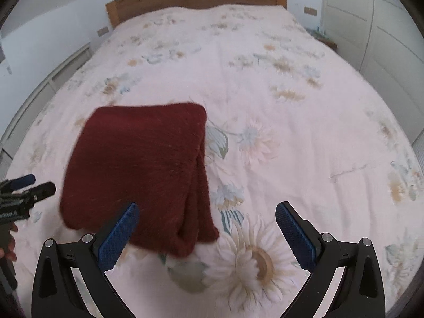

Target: Fold small clothes

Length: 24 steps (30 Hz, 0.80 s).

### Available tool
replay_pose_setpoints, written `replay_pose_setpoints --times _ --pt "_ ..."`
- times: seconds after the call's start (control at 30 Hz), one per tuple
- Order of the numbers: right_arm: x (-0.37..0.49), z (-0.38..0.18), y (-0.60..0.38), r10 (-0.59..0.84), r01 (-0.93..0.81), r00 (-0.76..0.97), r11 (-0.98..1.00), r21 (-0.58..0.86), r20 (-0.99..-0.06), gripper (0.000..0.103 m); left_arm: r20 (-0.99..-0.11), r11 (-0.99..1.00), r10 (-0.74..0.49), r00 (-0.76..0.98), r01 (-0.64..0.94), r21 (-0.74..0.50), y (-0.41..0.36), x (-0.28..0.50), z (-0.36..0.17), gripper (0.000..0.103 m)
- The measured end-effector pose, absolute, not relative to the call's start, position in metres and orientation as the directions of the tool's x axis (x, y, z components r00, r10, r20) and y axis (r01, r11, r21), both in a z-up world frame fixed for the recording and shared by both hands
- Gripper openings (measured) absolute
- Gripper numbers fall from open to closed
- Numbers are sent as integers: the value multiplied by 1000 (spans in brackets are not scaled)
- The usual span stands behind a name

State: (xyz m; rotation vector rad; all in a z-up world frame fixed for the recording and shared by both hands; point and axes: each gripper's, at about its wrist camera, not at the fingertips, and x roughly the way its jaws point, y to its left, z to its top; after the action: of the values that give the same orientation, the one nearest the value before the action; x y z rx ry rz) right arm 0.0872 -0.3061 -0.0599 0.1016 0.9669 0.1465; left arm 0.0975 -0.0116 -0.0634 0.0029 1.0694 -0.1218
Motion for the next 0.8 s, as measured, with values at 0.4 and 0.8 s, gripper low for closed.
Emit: replay_pose_setpoints --times 0.4,0.8 --pt "13 -10 -325 125 -44 605 991 124 -786 103 -846 997 -20 533 68 19 0 25 -12 102" --pt "-18 -5 -338 99 6 613 992 130 -784 103 -842 996 18 539 66 63 -3 0 -18 102"
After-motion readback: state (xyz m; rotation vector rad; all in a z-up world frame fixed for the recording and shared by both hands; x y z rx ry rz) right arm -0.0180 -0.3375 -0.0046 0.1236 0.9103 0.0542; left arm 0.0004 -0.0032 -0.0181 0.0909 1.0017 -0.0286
